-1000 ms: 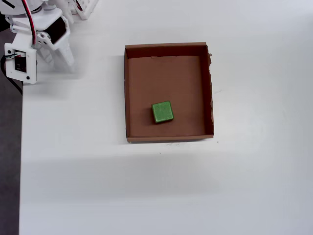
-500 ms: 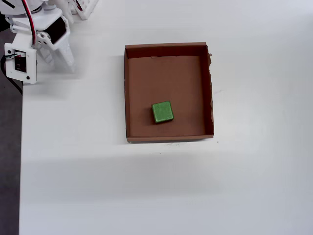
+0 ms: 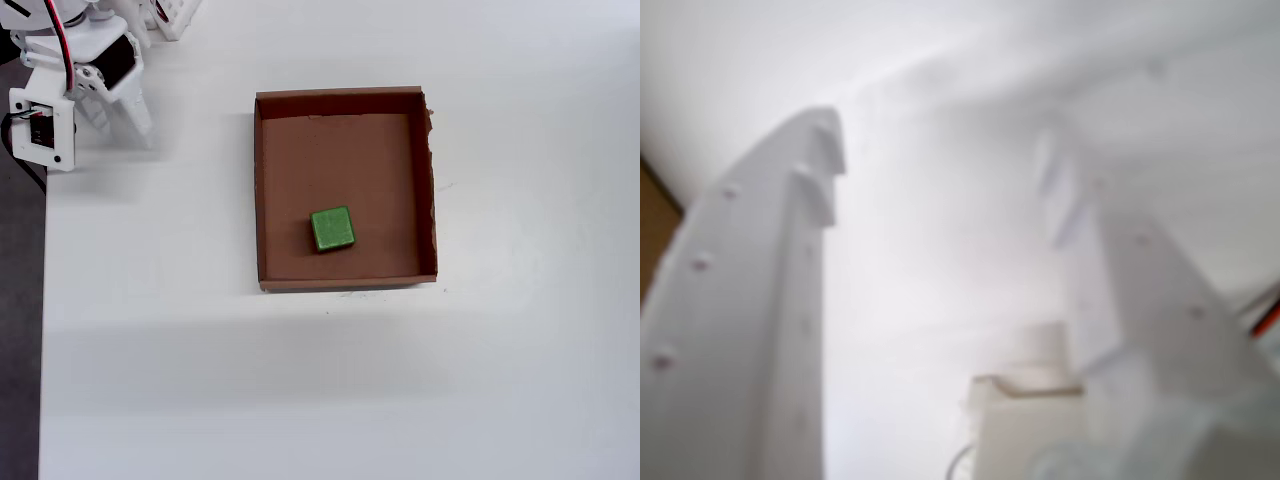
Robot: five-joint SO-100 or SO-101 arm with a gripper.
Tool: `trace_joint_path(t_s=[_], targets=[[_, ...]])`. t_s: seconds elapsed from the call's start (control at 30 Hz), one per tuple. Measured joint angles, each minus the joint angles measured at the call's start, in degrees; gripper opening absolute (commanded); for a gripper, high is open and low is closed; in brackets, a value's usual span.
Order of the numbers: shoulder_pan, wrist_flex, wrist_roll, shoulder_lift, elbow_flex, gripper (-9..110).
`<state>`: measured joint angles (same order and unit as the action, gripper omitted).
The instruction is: Grasp a green cube and put it in a box.
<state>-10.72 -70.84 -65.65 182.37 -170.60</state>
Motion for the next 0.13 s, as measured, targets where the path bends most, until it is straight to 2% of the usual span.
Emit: trace_joint_path(t_s=[0.13], targets=[[0.0, 0.0, 0.0, 0.0, 0.0, 21]])
